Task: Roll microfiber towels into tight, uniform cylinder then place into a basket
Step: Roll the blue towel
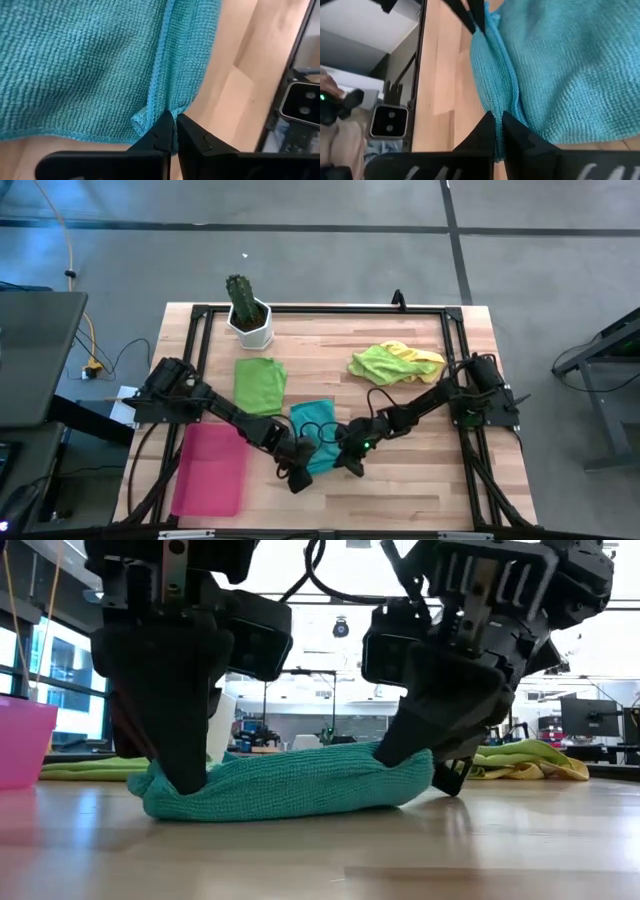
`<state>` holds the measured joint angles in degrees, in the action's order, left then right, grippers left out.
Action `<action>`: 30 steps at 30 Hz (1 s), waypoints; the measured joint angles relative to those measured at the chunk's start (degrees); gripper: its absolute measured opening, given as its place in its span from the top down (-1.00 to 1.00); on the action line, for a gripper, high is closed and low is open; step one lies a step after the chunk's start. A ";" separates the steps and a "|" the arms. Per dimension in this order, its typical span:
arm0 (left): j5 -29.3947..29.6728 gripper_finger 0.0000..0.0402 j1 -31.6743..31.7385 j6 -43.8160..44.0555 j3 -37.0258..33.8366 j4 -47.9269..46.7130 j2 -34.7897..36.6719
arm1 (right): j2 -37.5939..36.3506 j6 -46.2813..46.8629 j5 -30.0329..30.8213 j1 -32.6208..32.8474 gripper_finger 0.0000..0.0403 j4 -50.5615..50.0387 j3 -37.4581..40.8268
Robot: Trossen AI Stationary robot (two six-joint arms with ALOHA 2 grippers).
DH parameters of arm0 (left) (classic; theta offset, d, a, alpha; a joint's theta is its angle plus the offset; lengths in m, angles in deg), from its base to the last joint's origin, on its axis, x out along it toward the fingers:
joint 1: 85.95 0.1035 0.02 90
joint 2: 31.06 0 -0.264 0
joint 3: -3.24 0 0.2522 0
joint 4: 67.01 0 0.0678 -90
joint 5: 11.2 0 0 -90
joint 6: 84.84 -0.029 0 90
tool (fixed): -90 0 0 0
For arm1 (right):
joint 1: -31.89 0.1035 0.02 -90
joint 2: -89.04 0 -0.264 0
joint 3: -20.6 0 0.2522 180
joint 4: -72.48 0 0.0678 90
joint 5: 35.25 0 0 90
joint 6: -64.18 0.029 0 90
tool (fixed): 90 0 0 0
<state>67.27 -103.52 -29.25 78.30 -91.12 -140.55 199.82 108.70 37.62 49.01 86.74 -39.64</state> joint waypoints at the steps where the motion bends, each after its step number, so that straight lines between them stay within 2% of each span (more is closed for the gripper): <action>1: -1.18 0.96 0.37 0.02 0.00 0.02 0.00 | 0.00 1.03 -0.05 -0.21 1.00 0.01 0.00; 7: -6.69 0.92 2.13 -0.09 0.05 1.36 0.98 | -0.04 3.62 -1.11 -0.99 1.00 -0.13 -0.02; 11: -6.65 0.92 3.20 -0.63 0.00 0.40 2.34 | -0.13 4.85 -1.07 -1.00 1.00 -1.58 -0.07; 20: -0.92 0.92 4.51 -0.70 0.04 -6.46 2.99 | -0.07 5.44 0.95 -1.02 1.00 -3.29 -0.07; 26: 0.58 0.92 4.36 -1.77 0.04 -6.74 2.95 | -0.02 5.16 3.86 -1.02 1.00 -3.75 -0.04; 30: 3.59 0.92 4.34 -1.78 0.04 -7.99 2.92 | -0.02 4.94 4.87 -1.28 1.00 -4.12 -0.01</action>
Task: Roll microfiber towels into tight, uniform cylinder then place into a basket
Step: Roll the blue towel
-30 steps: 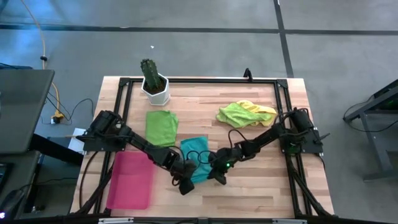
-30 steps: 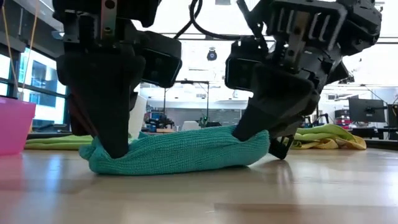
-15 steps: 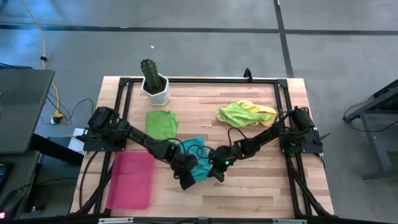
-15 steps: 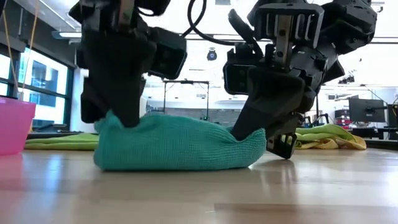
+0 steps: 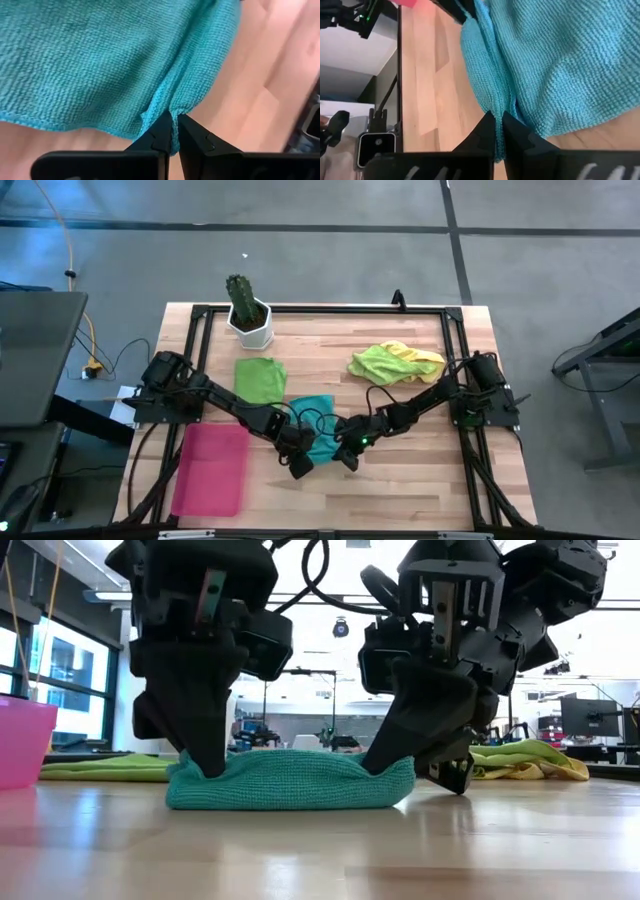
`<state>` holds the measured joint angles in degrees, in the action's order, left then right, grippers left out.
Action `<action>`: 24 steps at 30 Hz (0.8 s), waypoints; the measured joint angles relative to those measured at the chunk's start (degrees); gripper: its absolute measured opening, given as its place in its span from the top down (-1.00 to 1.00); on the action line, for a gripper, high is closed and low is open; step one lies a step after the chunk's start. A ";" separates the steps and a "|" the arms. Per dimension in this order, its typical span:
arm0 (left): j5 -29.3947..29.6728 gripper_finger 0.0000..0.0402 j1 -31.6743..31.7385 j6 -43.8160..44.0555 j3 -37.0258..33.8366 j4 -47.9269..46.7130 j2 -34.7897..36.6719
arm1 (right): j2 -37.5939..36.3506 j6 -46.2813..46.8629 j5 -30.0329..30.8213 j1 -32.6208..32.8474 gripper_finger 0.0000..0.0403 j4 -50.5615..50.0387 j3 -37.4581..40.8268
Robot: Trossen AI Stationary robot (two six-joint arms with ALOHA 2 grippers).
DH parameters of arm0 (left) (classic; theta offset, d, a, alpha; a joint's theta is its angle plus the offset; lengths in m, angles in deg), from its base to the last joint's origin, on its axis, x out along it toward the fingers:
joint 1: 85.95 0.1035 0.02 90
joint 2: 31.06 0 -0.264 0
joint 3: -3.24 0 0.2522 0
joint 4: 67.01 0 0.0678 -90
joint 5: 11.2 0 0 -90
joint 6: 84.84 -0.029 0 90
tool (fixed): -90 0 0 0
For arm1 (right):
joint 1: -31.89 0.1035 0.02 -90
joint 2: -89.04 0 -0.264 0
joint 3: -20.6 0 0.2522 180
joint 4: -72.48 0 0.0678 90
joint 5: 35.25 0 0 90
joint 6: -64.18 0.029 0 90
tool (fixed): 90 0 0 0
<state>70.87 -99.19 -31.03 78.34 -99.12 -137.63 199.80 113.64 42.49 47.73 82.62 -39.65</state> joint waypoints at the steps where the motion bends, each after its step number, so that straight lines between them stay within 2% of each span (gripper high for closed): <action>1: 0.36 0.92 0.02 0.01 0.00 -0.25 -0.01 | 0.00 -0.42 0.14 -0.09 1.00 -0.18 0.00; 6: 2.00 0.92 -0.11 -0.30 0.01 -1.03 -0.03 | 0.00 -2.00 2.98 -0.21 1.00 -1.33 -0.01; 15: 3.54 0.92 -0.46 -0.47 0.04 -1.93 -0.03 | 0.02 -4.28 3.27 -0.87 1.00 -1.73 0.03; 24: -0.09 0.92 -1.36 1.36 0.11 -1.41 -0.03 | -0.02 4.64 -4.43 -3.72 1.00 -1.50 -0.01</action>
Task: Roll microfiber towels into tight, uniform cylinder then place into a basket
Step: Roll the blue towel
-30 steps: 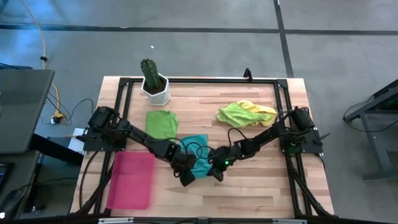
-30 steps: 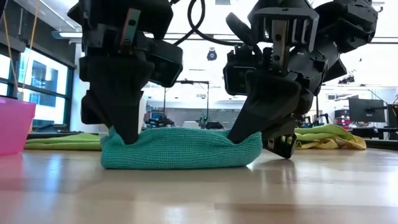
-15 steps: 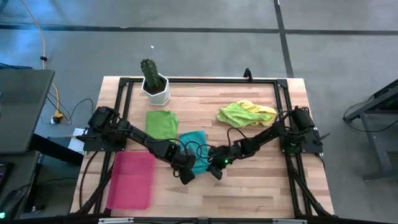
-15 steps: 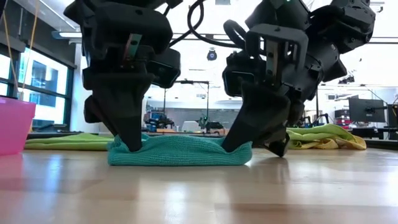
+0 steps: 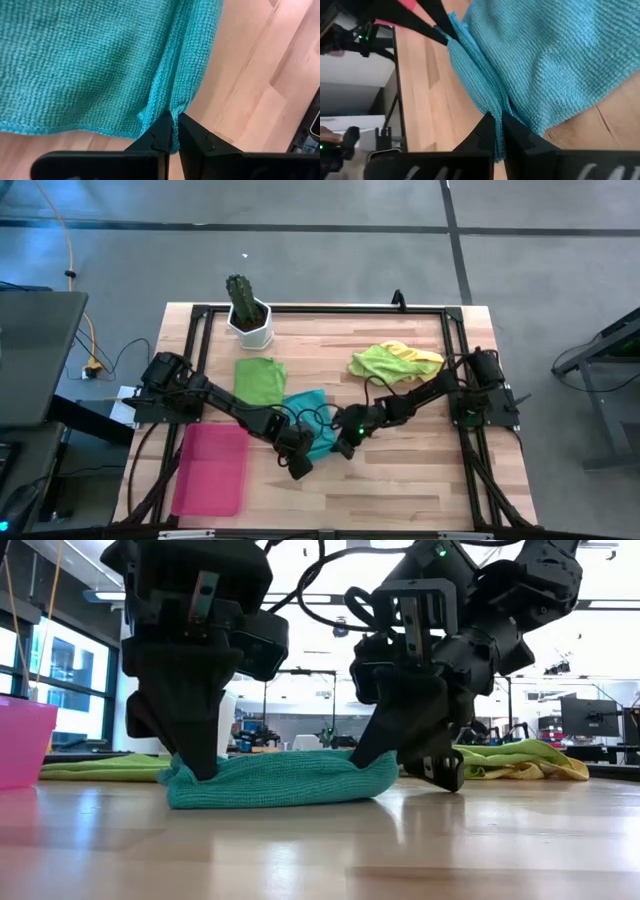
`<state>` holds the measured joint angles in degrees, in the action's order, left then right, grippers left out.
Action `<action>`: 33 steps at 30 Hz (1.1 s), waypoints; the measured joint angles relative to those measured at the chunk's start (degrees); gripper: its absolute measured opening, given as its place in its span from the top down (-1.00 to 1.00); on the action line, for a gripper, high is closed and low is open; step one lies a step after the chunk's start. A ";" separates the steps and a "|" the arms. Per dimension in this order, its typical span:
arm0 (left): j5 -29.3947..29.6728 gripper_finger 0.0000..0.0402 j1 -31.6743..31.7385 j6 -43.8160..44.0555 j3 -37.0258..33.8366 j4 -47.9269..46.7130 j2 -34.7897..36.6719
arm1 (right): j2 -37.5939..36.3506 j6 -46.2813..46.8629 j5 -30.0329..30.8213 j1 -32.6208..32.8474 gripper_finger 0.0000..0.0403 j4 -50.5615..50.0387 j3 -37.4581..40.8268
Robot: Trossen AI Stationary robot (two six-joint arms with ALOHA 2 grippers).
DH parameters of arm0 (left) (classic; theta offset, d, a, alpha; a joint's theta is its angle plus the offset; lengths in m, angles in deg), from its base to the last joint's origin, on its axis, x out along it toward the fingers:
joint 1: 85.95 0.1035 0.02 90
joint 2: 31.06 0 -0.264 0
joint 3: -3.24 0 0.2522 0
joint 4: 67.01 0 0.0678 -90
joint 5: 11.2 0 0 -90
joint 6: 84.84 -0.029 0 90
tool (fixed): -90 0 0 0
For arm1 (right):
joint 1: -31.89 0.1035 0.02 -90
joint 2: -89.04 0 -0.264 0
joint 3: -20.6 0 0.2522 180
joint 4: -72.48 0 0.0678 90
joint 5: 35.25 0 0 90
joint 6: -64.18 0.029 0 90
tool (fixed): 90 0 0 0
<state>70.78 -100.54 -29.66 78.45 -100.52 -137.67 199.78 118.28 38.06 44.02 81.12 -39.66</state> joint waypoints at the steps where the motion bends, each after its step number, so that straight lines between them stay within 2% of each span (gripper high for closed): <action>1: 0.13 0.92 -0.02 0.21 0.00 -0.03 0.00 | 0.00 0.09 -0.14 -0.11 1.00 -0.11 0.00; 13: 2.71 0.92 -0.04 0.32 -0.01 -0.60 -0.02 | -0.15 0.92 2.19 -1.17 1.00 -2.13 -0.17; 18: 3.01 0.92 -0.05 1.05 -0.02 -0.65 -0.02 | -0.15 0.89 6.69 -1.89 1.00 -2.17 -0.15; 25: 4.12 0.92 -0.02 0.81 -0.04 -1.01 -0.02 | 0.08 -9.25 11.96 -2.21 1.00 -2.27 -0.04; 33: 4.82 0.92 0.00 1.27 -0.02 -2.65 -0.02 | 0.11 -12.32 12.51 -2.21 0.96 -1.96 0.00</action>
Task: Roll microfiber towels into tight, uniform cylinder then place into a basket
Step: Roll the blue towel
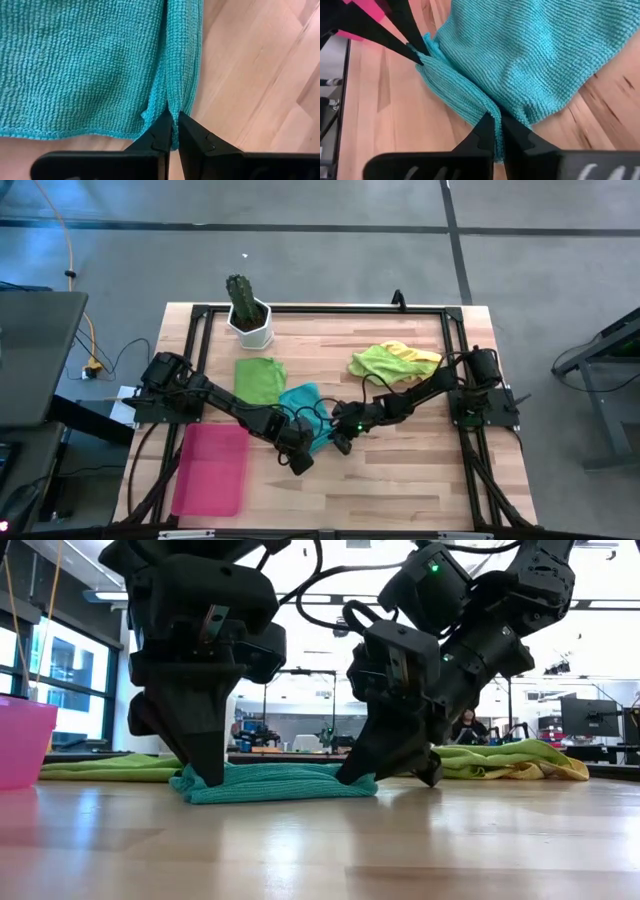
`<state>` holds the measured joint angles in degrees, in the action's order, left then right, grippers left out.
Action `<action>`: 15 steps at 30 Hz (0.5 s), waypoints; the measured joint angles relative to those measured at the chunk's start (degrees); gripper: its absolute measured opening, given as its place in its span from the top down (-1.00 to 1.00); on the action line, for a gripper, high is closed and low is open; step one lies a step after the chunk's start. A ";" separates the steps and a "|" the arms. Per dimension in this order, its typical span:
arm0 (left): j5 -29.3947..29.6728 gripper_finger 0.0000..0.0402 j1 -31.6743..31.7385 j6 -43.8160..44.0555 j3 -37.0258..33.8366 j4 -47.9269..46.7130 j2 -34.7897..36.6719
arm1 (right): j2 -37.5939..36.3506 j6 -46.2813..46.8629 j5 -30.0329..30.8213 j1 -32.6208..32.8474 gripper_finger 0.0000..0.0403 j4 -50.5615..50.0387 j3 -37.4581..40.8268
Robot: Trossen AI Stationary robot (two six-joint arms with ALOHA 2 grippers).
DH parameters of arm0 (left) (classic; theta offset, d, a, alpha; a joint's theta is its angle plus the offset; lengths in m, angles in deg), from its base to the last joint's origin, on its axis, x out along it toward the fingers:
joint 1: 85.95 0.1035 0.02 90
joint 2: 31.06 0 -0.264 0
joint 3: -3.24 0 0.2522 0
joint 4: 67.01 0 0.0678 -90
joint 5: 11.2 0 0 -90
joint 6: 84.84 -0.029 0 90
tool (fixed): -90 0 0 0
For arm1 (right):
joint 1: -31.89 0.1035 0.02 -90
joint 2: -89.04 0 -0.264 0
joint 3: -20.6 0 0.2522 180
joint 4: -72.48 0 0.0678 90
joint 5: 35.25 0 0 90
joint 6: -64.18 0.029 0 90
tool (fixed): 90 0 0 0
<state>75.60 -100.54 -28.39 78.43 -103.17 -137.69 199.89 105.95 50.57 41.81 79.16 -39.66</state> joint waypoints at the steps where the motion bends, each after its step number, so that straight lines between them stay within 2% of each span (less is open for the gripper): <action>1: 0.00 0.92 0.00 -0.01 0.00 -0.03 0.00 | 0.02 -0.74 0.08 0.00 0.93 0.09 0.00; 7: -0.59 0.92 -0.04 -0.02 -0.07 -0.47 0.00 | -0.04 -6.50 -0.67 -0.14 0.55 3.54 0.17; 9: -0.61 0.92 -0.04 -0.02 -0.07 -0.47 0.00 | -1.08 -10.75 -2.71 -0.68 0.45 3.64 0.29; 12: -1.39 0.92 -0.04 0.00 -0.13 -0.76 0.00 | -4.33 -15.05 -5.49 -1.80 0.39 0.68 0.46; 15: -1.66 0.92 0.11 -0.02 -0.13 -0.77 0.00 | -8.76 -21.33 -4.54 -2.21 0.39 -3.00 0.31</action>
<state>73.94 -100.43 -28.42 78.30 -103.94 -137.69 191.13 84.63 46.02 39.60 76.16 -39.35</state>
